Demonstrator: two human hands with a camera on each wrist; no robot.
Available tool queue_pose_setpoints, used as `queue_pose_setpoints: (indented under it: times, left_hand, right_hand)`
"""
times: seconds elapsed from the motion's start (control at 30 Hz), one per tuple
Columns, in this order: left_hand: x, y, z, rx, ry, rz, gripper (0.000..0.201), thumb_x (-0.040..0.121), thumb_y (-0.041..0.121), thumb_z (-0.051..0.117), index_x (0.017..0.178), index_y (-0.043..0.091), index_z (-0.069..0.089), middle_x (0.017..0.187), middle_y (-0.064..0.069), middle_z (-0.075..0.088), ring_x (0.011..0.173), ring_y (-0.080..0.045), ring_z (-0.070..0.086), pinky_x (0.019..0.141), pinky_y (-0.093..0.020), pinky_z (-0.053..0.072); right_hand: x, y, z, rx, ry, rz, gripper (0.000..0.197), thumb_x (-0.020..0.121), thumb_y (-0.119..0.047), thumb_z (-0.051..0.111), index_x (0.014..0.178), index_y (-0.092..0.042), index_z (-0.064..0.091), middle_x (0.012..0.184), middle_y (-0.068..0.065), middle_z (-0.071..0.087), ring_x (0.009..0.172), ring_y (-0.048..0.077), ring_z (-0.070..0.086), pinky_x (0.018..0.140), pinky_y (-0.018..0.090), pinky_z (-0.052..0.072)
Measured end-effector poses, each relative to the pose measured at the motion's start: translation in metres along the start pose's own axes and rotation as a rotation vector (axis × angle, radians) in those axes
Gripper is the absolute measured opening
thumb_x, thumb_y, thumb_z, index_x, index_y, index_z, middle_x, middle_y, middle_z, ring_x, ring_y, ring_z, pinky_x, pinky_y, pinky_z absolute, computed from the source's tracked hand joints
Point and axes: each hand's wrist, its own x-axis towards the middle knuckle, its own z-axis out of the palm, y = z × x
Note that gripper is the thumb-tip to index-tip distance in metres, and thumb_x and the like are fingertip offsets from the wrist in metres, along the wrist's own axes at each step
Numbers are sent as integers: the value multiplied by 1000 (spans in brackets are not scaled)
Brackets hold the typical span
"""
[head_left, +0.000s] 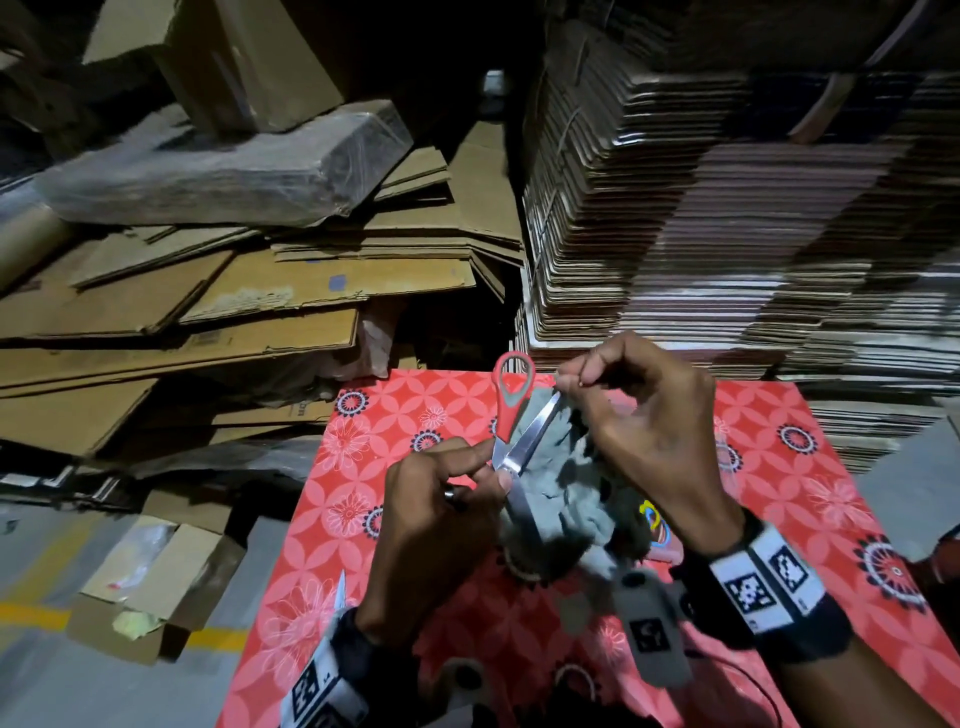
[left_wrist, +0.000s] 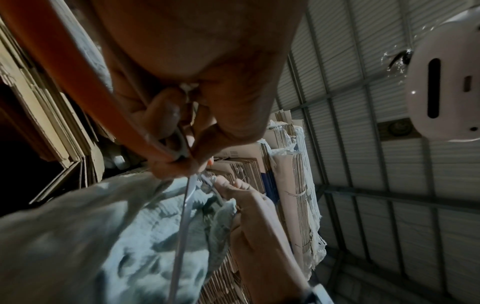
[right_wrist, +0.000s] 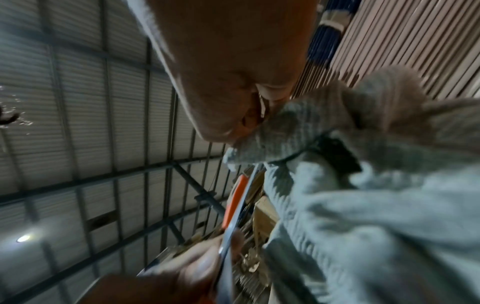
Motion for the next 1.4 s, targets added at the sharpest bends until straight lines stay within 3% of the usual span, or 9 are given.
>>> queue_pose_setpoints:
  times: [0.1, 0.2, 0.33, 0.43, 0.53, 0.7, 0.97, 1.07, 1.4]
  left_hand:
    - [-2, -4, -3, 25, 4, 14, 41, 88, 5, 74, 81, 46, 78, 74, 2, 63, 52, -12, 58, 44, -40, 49]
    - [-5, -8, -2, 23, 0, -18, 53, 88, -9, 75, 83, 44, 76, 75, 9, 67, 52, -8, 61, 45, -29, 49]
    - [-5, -2, -2, -32, 2, -39, 43, 86, 5, 76, 80, 48, 79, 71, 9, 67, 47, -7, 59, 46, -31, 47]
    - [-2, 8, -4, -74, 3, -55, 23, 91, 3, 77, 80, 23, 81, 64, -3, 64, 42, -10, 56, 45, -29, 46]
    - [4, 7, -6, -222, 70, -157, 10, 94, -2, 70, 101, -2, 77, 59, -14, 63, 40, -10, 54, 42, -19, 40]
    - [16, 17, -8, -354, 170, -205, 12, 96, 12, 70, 95, 1, 76, 74, -21, 71, 62, -32, 71, 50, -29, 47]
    - [29, 18, -14, -514, 167, -326, 20, 98, 12, 65, 106, -4, 57, 93, -20, 59, 71, -35, 77, 46, -30, 51]
    - [30, 16, -14, -558, 190, -330, 14, 98, 10, 66, 103, 1, 57, 82, -17, 51, 73, -36, 77, 43, -28, 51]
    - [23, 16, -13, -531, 180, -224, 18, 90, 16, 71, 101, 8, 60, 84, -15, 65, 67, -35, 69, 49, -27, 41]
  right_hand:
    - [-14, -2, 0, -13, -16, -58, 26, 84, 6, 79, 79, -14, 63, 83, -4, 76, 86, 7, 77, 78, 25, 59]
    - [-20, 0, -2, -28, -43, -81, 26, 84, 9, 79, 78, -11, 63, 84, -2, 76, 87, 7, 76, 78, 25, 59]
    - [1, 17, -17, 138, 2, 121, 34, 83, 7, 81, 80, -20, 61, 85, -1, 77, 88, 17, 77, 81, 32, 58]
    - [16, 28, -38, 284, 144, 233, 33, 83, 7, 80, 81, -19, 61, 84, -3, 78, 86, 15, 74, 82, 34, 57]
    - [8, 21, -31, 316, 82, 259, 31, 79, 9, 82, 81, -13, 60, 84, 2, 79, 83, 14, 74, 78, 25, 59]
    - [-4, 21, -20, 332, 36, 277, 28, 74, 10, 83, 77, -8, 62, 84, 3, 78, 85, 14, 75, 76, 22, 60]
    - [-22, 22, -12, 328, -55, 392, 24, 74, 8, 86, 73, -3, 64, 86, 11, 77, 82, 23, 74, 80, 33, 61]
    - [-27, 18, -8, 337, -58, 389, 25, 74, 9, 85, 71, -7, 66, 85, 12, 76, 87, 26, 76, 80, 36, 61]
    - [-5, 21, -14, 291, -5, 300, 18, 81, 2, 82, 86, -14, 75, 86, 0, 78, 80, 10, 71, 77, 20, 55]
